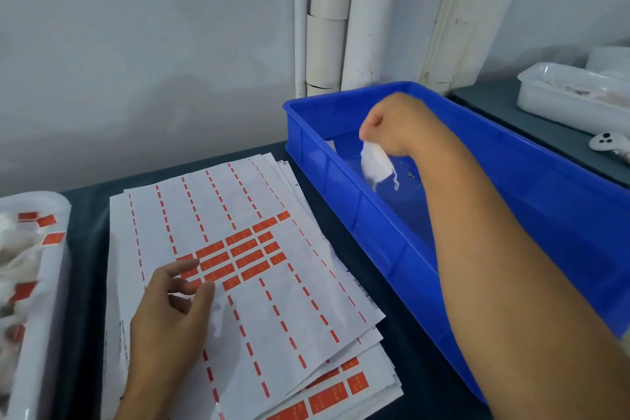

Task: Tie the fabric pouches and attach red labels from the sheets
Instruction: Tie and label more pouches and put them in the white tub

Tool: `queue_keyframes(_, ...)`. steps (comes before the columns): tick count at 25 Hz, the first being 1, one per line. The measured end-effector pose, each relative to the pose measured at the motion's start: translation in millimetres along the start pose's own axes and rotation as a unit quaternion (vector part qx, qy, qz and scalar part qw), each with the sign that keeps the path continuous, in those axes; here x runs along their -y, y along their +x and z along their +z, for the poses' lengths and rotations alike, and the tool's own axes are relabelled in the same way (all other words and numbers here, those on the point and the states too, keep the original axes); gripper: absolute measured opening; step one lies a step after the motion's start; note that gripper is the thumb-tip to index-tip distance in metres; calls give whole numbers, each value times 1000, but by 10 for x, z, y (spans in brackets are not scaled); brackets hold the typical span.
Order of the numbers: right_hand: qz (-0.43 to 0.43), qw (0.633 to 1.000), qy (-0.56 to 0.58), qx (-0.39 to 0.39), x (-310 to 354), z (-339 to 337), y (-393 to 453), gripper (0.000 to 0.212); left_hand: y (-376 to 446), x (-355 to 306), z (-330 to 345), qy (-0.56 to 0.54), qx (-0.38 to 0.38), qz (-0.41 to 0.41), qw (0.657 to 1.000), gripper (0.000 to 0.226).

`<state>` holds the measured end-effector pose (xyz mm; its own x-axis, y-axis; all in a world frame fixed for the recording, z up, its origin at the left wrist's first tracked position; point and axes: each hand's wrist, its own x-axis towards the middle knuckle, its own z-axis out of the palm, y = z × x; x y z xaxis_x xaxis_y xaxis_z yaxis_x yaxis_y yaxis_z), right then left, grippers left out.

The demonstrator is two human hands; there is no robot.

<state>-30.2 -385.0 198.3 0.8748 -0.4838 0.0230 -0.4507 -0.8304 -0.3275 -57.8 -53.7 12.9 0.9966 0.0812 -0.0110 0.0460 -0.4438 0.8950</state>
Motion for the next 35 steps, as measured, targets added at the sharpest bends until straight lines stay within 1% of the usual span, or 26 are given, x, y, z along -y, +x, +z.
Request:
queue_keyframes(2, -83, 992, 49, -86, 214, -111, -82, 24, -21, -24, -5, -6, -5, 18, 1000, 33)
queue_keyframes(3, -125, 982, 86, -111, 330, -146, -157, 22, -39, -45, -8, -14, -8, 32, 999, 32)
queue_keyframes(4, -161, 971, 137, -116, 451, -148, -231, 19, -62, -71, -21, -28, -11, 45, 999, 30)
queue_keyframes(5, -189, 957, 195, -103, 564, -122, -313, 17, -86, -105, -31, -47, -13, 56, 997, 30)
queue_keyframes(7, -226, 928, 295, -34, 771, 61, -446, 17, -131, -164, -54, -91, -19, 73, 993, 34)
queue_keyframes(8, -237, 918, 318, 12, 853, 218, -508, 18, -149, -182, -69, -113, -24, 83, 990, 33)
queue_keyframes(10, -253, 906, 322, 111, 1017, 624, -647, 18, -168, -194, -133, -155, -33, 117, 980, 39)
queue_keyframes(12, -256, 887, 332, 194, 1129, 1028, -795, 18, -159, -146, -183, -182, -18, 153, 971, 53)
queue_keyframes(14, -254, 867, 352, 245, 1198, 1358, -883, 20, -128, -111, -211, -175, 15, 165, 970, 59)
queue_keyframes(15, -252, 863, 357, 255, 1215, 1484, -901, 21, -108, -90, -206, -162, 25, 163, 973, 61)
queue_keyframes(16, -246, 863, 360, 255, 1225, 1580, -909, 20, -87, -71, -197, -142, 23, 154, 978, 61)
queue_keyframes(18, -232, 869, 372, 231, 1205, 1702, -904, 18, -48, -32, -187, -106, -9, 124, 986, 57)
queue_keyframes(19, -232, 869, 377, 222, 1179, 1745, -902, 18, -33, -10, -190, -112, -21, 105, 988, 54)
queue_keyframes(21, -245, 862, 379, 230, 1086, 1808, -921, 19, -10, 22, -208, -169, -30, 68, 983, 51)
queue_keyframes(23, -255, 867, 362, 228, 989, 1863, -963, 20, 10, 29, -230, -221, -39, 46, 973, 49)
queue_keyframes(24, -255, 874, 354, 216, 951, 1884, -985, 20, 17, 27, -240, -233, -44, 39, 971, 48)
queue_keyframes(27, -268, 896, 322, 147, 892, 1893, -1034, 24, 19, 24, -234, -235, -52, 21, 970, 47)
queue_keyframes(29, -280, 891, 335, 121, 877, 1894, -1066, 24, 14, 24, -230, -214, -53, 15, 975, 50)
queue_keyframes(31, -283, 881, 364, 110, 874, 1913, -1114, 25, 3, 14, -229, -206, -23, 16, 978, 55)
queue_keyframes(33, -288, 869, 389, 105, 894, 1948, -1159, 29, -25, -12, -212, -208, 39, 30, 977, 65)
queue_keyframes(35, -286, 862, 408, 95, 924, 1969, -1182, 32, -38, -26, -201, -183, 73, 50, 979, 76)
